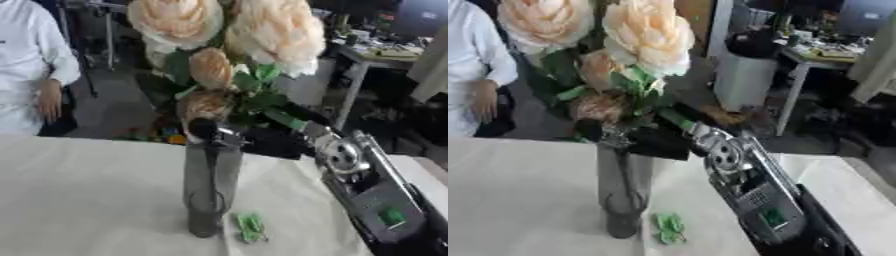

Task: Arrange flowers into the vase.

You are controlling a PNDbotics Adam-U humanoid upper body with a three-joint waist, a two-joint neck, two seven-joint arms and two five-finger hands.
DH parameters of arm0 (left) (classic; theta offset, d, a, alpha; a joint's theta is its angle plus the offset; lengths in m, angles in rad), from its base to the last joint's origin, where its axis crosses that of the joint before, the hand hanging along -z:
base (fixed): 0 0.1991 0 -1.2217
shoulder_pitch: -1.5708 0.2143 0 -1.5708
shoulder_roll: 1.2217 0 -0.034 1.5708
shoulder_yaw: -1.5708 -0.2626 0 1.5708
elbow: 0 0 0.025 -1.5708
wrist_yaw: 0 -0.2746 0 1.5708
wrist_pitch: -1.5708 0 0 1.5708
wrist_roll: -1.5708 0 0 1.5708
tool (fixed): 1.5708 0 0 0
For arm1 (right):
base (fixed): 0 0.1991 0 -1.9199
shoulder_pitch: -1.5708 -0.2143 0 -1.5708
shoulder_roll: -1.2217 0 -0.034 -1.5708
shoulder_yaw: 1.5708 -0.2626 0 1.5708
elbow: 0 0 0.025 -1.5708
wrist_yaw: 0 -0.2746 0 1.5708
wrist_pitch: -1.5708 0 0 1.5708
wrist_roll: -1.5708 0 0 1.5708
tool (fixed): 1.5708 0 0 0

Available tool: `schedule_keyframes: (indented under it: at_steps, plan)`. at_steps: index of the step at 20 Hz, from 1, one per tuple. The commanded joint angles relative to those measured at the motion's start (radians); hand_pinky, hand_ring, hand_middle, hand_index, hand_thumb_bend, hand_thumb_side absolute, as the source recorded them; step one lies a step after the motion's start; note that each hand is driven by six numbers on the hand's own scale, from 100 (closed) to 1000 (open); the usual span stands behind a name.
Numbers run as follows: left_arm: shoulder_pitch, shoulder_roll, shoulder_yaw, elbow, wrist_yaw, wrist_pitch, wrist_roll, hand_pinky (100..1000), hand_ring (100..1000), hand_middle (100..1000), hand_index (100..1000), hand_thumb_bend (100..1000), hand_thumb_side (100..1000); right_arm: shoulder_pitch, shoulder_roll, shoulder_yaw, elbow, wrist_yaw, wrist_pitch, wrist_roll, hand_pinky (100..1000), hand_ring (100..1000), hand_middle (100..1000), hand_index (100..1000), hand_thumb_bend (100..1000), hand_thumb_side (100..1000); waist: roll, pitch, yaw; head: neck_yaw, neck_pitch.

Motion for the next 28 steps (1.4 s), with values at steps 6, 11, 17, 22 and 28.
schedule_keyframes:
  at_steps: [6,11,17,22,28]
  plan:
    - [-0.014,0.011,-0.002,-0.012,0.002,0.001,-0.004,890,902,864,964,100,1000,-0.002,-0.022,-0.013,-0.03,0.054,-0.006,0.02,925,983,895,1000,802,839,0.012,-0.014,-0.005,-0.007,-0.015]
    - [-0.013,0.01,-0.001,-0.012,0.002,0.001,-0.003,890,902,864,964,100,1000,-0.001,-0.03,-0.022,-0.024,0.049,-0.006,0.056,928,982,896,1000,793,819,0.011,-0.013,-0.004,0.01,0.01]
    - [-0.013,0.007,-0.002,-0.012,0.002,0.002,-0.003,891,903,864,965,100,1000,-0.018,-0.048,-0.043,0.01,0.005,0.003,0.087,925,977,889,1000,786,816,0.008,-0.015,-0.001,0.074,0.087]
    - [-0.013,0.007,-0.002,-0.012,0.002,0.003,-0.004,890,903,864,965,100,1000,-0.031,-0.063,-0.066,0.039,-0.066,0.008,0.101,922,974,887,1000,785,822,0.006,-0.017,-0.001,0.149,0.15]
    - [-0.014,0.007,-0.001,-0.012,0.001,0.003,-0.003,891,903,864,966,100,1000,-0.03,-0.071,-0.072,0.039,-0.144,0.015,0.064,919,972,886,1000,783,833,0.004,-0.017,0.0,0.186,0.165]
